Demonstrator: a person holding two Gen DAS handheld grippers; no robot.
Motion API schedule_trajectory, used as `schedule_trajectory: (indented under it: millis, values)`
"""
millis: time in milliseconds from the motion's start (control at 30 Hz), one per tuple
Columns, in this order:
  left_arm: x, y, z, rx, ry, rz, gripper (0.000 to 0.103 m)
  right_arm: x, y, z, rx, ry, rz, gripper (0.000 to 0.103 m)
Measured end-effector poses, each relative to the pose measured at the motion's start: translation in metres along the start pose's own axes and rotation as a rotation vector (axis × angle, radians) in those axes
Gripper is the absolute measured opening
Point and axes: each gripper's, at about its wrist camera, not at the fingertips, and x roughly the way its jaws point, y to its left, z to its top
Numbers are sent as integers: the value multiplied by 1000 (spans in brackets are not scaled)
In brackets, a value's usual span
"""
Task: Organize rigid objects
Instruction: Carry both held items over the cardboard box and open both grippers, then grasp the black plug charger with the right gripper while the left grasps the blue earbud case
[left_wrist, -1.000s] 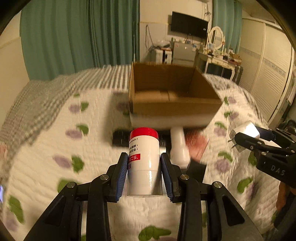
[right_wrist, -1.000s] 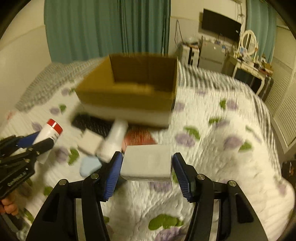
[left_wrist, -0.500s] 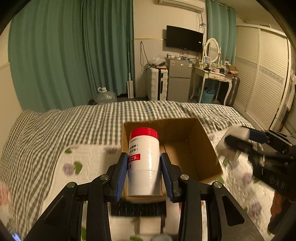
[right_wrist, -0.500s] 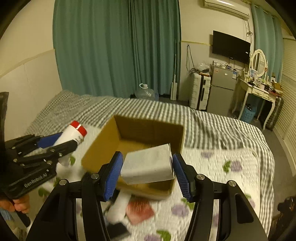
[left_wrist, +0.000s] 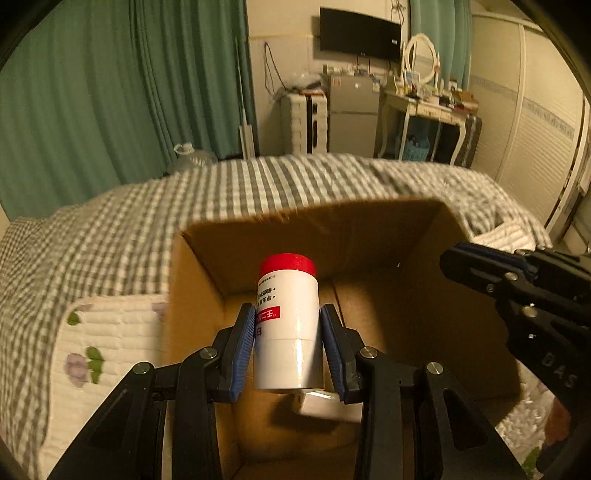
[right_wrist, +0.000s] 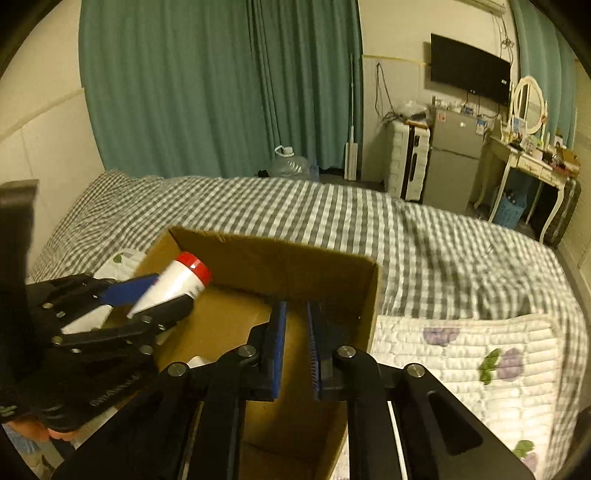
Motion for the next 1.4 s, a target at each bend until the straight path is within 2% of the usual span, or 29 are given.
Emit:
schedule_trajectory:
  millis: [133,167,233,267,333,467,600,733,867,1033,1233,1300,1400]
  values:
    - [8,-1,-3,8,13,-8,40,2,-5,-3,1,-7,11,11]
    - [6,0,-3,11,14,-7,49,1,-6,-2,-2,-14,9,11]
    - [-9,1,-2,-1,-34,28,57,-7,-6,0,-4,-31,-8,15]
    - [-16,3,-1,-8,-54,29,57,-12,-5,0,-5,-38,-20,21]
    - [-30,7,0,-19,-62,19,59,-27,-4,-2,-4,-67,-49,59]
    - [-68,13,-5,-35,-82,36,60,-65,3,-6,-4,-116,-69,62]
    - [-112,19,-15,-46,-110,54,60,-109,16,-21,-13,-144,-61,71]
    - [-156,20,-35,-37,-130,75,64,-148,32,-37,-25,-155,-68,80]
    - [-184,21,-64,-37,-139,86,65,-170,50,-57,-42,-158,-59,84]
    - [-181,23,-110,-69,-112,108,65,-159,71,-98,-42,-79,-39,88]
    - [-145,24,-169,-120,-55,110,65,-97,86,-159,9,118,-81,88]
    - [-130,24,-181,-111,-12,114,65,-79,88,-176,23,172,-102,88]
    - [-118,28,-190,-113,8,126,65,-62,88,-187,62,210,-106,88]
